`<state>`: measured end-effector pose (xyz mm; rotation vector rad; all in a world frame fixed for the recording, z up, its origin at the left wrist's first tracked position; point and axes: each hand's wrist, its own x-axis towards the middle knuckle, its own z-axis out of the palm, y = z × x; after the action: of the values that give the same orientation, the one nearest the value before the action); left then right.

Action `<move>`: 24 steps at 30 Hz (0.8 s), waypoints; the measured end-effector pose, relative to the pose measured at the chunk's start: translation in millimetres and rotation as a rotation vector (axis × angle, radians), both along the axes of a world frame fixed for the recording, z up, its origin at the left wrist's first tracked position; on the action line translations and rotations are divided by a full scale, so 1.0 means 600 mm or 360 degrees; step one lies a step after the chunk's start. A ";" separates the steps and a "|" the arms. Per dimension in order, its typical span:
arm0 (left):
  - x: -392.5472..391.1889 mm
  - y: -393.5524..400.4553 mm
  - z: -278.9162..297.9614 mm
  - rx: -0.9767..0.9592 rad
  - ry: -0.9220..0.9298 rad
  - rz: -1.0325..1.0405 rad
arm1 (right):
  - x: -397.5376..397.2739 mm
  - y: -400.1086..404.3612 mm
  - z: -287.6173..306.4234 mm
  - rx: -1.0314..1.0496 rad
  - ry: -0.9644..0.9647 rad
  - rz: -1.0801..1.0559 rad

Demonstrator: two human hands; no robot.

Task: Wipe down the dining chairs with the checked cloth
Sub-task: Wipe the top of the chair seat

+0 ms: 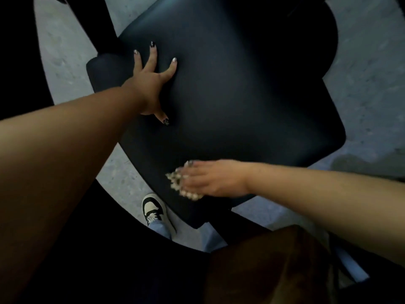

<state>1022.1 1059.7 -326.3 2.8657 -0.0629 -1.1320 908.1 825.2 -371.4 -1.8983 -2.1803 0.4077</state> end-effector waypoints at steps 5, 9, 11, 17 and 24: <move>-0.002 -0.006 0.005 0.0021 0.0019 0.0014 | 0.110 -0.119 -0.021 0.0252 0.0087 -0.1877; -0.004 -0.008 0.006 0.0054 0.0016 0.0008 | -0.026 -0.081 -0.019 0.0063 0.0005 -0.2368; -0.005 -0.008 0.007 0.0067 0.0019 0.0013 | -0.109 -0.063 -0.015 0.0084 0.0117 -0.1731; -0.005 -0.008 0.010 0.0055 0.0061 0.0032 | 0.058 -0.164 0.011 -0.0076 0.0216 -0.0922; -0.002 -0.005 0.005 0.0043 0.0095 0.0021 | 0.185 -0.150 0.005 0.0053 0.0220 -0.3513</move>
<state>1021.1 1056.8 -323.3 2.8492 -0.0263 -1.2241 1019.0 735.1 -368.3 -2.6018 0.6845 -0.0288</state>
